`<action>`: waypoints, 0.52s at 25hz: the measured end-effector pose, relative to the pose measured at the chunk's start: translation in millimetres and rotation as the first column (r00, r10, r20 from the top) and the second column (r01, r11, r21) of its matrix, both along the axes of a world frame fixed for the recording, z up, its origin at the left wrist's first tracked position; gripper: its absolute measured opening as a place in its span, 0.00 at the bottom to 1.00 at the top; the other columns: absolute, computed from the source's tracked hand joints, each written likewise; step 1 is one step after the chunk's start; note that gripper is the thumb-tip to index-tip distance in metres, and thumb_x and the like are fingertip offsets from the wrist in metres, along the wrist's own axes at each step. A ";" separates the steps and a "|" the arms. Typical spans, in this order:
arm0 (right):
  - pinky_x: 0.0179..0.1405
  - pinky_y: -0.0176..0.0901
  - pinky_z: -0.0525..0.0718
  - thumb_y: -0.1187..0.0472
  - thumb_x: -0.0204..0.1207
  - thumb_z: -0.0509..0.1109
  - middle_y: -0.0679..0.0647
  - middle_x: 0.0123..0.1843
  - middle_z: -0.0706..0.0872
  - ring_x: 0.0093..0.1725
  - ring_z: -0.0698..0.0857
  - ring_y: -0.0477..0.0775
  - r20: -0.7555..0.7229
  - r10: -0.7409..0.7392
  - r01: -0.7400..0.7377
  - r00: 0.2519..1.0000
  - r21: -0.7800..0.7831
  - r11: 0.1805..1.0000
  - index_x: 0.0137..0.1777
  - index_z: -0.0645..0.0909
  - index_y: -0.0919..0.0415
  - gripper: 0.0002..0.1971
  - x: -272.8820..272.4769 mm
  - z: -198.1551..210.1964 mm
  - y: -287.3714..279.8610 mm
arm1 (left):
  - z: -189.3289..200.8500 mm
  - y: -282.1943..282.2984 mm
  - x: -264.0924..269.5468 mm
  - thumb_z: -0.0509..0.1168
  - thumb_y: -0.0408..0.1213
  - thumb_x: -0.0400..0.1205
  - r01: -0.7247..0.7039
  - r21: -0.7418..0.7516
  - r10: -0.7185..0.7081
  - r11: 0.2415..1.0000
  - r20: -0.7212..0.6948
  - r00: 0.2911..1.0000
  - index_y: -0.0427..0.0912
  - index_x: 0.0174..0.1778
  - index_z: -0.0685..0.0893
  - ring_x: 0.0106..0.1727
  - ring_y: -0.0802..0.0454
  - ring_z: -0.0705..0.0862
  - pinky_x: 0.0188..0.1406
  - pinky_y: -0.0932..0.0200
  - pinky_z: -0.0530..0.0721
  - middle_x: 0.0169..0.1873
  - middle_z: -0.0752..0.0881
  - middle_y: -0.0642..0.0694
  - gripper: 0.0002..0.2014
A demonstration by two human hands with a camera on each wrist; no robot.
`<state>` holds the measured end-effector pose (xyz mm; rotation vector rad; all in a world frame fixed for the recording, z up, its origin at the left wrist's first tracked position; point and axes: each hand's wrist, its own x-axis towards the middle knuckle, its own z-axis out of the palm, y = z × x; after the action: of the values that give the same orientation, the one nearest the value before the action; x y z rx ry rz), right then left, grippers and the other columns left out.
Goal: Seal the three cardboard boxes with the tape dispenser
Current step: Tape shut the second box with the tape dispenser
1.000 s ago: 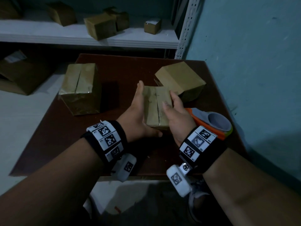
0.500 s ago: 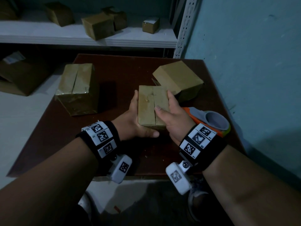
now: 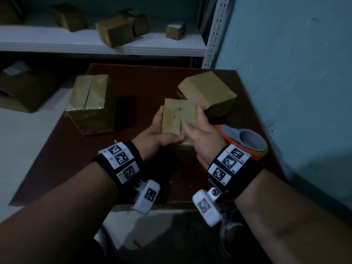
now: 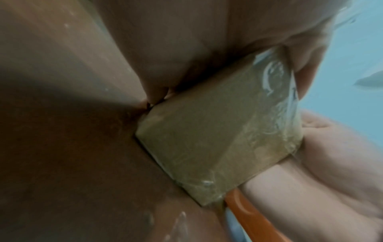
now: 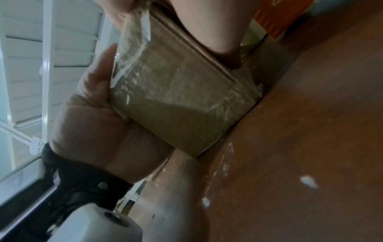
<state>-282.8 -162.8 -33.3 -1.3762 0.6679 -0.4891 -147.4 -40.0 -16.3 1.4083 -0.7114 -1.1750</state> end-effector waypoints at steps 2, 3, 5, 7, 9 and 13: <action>0.80 0.64 0.79 0.33 0.70 0.77 0.44 0.82 0.79 0.77 0.83 0.50 -0.044 -0.035 0.036 0.998 0.022 0.999 0.86 0.61 0.27 0.45 -1.7 3.3 -0.7 | 1.5 1.1 3.3 0.87 0.41 0.64 0.004 0.007 -0.004 1.000 0.022 1.000 0.67 0.91 0.52 0.76 0.50 0.82 0.75 0.47 0.83 0.80 0.77 0.53 0.65; 0.81 0.63 0.78 0.25 0.67 0.76 0.42 0.83 0.78 0.79 0.81 0.50 -0.078 -0.046 0.047 0.996 0.010 0.999 0.84 0.62 0.27 0.46 -3.9 6.9 -1.2 | 5.0 3.1 6.7 0.90 0.45 0.62 -0.001 0.019 0.001 1.000 0.043 0.999 0.69 0.90 0.57 0.76 0.48 0.82 0.76 0.41 0.82 0.80 0.78 0.53 0.64; 0.81 0.63 0.77 0.17 0.65 0.71 0.39 0.79 0.82 0.78 0.81 0.47 -0.111 -0.090 0.082 0.990 -0.080 0.993 0.80 0.74 0.31 0.42 -9.3 12.7 -4.2 | 14.8 10.6 17.6 0.91 0.48 0.56 -0.038 0.054 0.032 0.998 0.112 0.993 0.70 0.87 0.65 0.76 0.46 0.82 0.75 0.36 0.82 0.78 0.79 0.53 0.63; 0.76 0.61 0.82 0.28 0.75 0.71 0.41 0.71 0.88 0.72 0.86 0.45 -0.077 -0.145 0.129 0.986 -0.180 0.975 0.74 0.82 0.39 0.30 -16.1 21.8 -4.9 | 28.2 21.3 28.5 0.90 0.46 0.54 -0.063 0.103 0.041 0.993 0.205 0.978 0.68 0.88 0.65 0.76 0.47 0.81 0.73 0.38 0.84 0.79 0.78 0.52 0.64; 0.75 0.57 0.85 0.44 0.82 0.74 0.43 0.71 0.88 0.70 0.86 0.42 -0.072 -0.161 0.141 0.984 -0.232 0.962 0.77 0.81 0.45 0.24 -22.5 29.2 -5.6 | 39.1 31.6 34.3 0.88 0.42 0.60 -0.056 0.101 0.027 0.993 0.272 0.962 0.66 0.89 0.63 0.74 0.48 0.82 0.71 0.39 0.86 0.78 0.79 0.51 0.61; 0.77 0.54 0.82 0.54 0.82 0.79 0.46 0.78 0.83 0.76 0.81 0.45 -0.148 -0.107 0.057 0.983 -0.308 0.950 0.84 0.75 0.48 0.31 -28.5 36.9 -2.9 | 53.4 38.7 15.9 0.74 0.72 0.63 0.007 0.199 -0.130 0.980 0.615 0.778 0.61 0.88 0.69 0.82 0.50 0.73 0.80 0.40 0.78 0.84 0.71 0.54 0.54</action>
<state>-311.3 -165.7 3.6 -1.6958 0.8109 -0.5668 -131.5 -1.3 37.2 1.9838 -1.1459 -0.8232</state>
